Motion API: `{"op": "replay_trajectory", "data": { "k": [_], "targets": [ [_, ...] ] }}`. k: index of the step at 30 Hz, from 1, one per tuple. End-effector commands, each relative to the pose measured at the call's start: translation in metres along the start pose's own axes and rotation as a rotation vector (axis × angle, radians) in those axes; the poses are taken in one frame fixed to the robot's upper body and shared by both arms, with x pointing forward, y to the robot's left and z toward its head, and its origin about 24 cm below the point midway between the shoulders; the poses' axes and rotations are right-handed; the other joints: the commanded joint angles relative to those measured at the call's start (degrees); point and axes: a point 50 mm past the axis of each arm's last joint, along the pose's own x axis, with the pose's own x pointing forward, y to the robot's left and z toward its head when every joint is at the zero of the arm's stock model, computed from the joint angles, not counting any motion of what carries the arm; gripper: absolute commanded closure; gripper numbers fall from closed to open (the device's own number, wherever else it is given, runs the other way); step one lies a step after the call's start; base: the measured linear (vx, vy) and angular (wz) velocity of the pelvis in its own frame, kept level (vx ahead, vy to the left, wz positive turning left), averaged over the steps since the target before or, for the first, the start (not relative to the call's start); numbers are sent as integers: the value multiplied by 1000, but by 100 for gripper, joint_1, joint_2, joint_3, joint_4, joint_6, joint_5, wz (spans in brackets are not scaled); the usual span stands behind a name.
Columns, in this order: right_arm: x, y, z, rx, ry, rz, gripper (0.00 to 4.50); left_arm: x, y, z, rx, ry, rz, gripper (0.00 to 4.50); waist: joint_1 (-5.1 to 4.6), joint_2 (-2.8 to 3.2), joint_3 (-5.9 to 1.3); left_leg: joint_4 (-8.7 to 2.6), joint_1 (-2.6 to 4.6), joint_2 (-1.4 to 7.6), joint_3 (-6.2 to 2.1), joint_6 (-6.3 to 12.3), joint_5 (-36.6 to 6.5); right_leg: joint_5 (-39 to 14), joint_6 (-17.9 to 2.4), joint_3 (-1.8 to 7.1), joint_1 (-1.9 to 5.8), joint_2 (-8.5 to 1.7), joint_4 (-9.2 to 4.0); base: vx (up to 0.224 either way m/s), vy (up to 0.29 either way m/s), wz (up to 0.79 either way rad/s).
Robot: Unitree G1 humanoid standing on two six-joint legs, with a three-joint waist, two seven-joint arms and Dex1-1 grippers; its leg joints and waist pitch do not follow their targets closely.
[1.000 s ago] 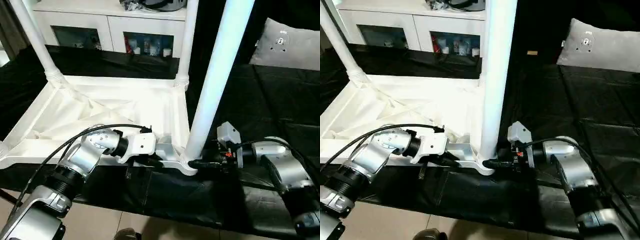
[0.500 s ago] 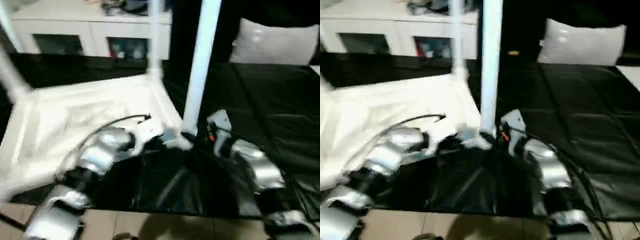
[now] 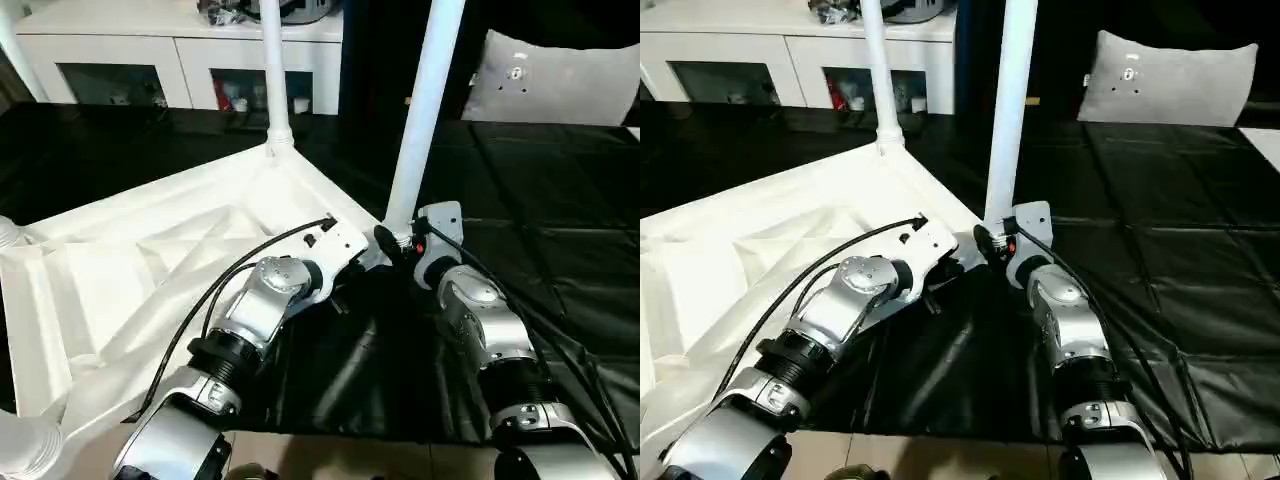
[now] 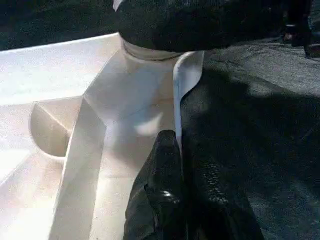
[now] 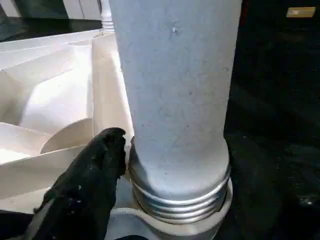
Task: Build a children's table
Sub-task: Rotate leg to tighten
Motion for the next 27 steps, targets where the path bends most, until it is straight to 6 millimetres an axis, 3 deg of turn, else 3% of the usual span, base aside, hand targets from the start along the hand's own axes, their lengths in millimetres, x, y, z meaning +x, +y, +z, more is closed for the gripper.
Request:
{"op": "replay_trajectory", "data": {
  "k": [1, 6, 9, 11, 13, 16, 22, 27],
  "targets": [
    [2, 21, -17, 29, 64, 96, 68, 3, -6, 13, 62, -51, -31, 450, 21, -67, -375, -421, 36, 383, -151, 331, -1182, -1395, -1125, 308, 206, -520, -457, 0, 0, 0],
    [-12, -4, -9, -31, -14, 121, 27, -6, 6, -3, 99, -3, -35, 450, 42, -56, -374, -428, 29, 381, -153, 286, -1249, -1556, -1037, 300, 221, -518, -481, 0, 0, 0],
    [-22, -11, -1, -90, -50, 225, 5, -11, 10, -9, 114, 10, -62, 450, 42, -48, -396, -405, -9, 393, -152, 408, -1024, -1041, -1135, 300, 248, -508, -415, 0, 0, 0],
    [-28, -17, 1, -129, -38, 279, 5, -14, 12, -13, 135, 21, -86, 450, 36, -73, -402, -379, -24, 372, -146, 500, -903, -839, -1225, 286, 265, -504, -397, 0, 0, 0],
    [-34, -25, 3, -177, -11, 358, 5, -17, 14, -18, 165, 36, -120, 450, 53, -71, -401, -356, -13, 362, -134, 576, -923, -1001, -1250, 281, 263, -511, -422, 0, 0, 0],
    [-39, -30, 6, -207, 6, 415, 5, -20, 13, -21, 194, 35, -160, 450, 73, -61, -394, -362, -2, 395, -137, 571, -984, -1132, -1245, 279, 249, -504, -421, 0, 0, 0],
    [-48, -41, 16, -300, 48, 531, 5, -31, 13, -27, 262, 40, -284, 450, 78, -53, -412, -347, -1, 413, -140, 589, -922, -786, -1432, 268, 249, -499, -364, 0, 0, 0],
    [-53, -41, 18, -369, 127, 669, 5, -47, 10, -34, 363, 51, -454, 450, 161, -54, -408, -334, 6, 430, -122, 611, -906, -847, -1461, 269, 239, -512, -344, 0, 0, 0]
  ]
}}
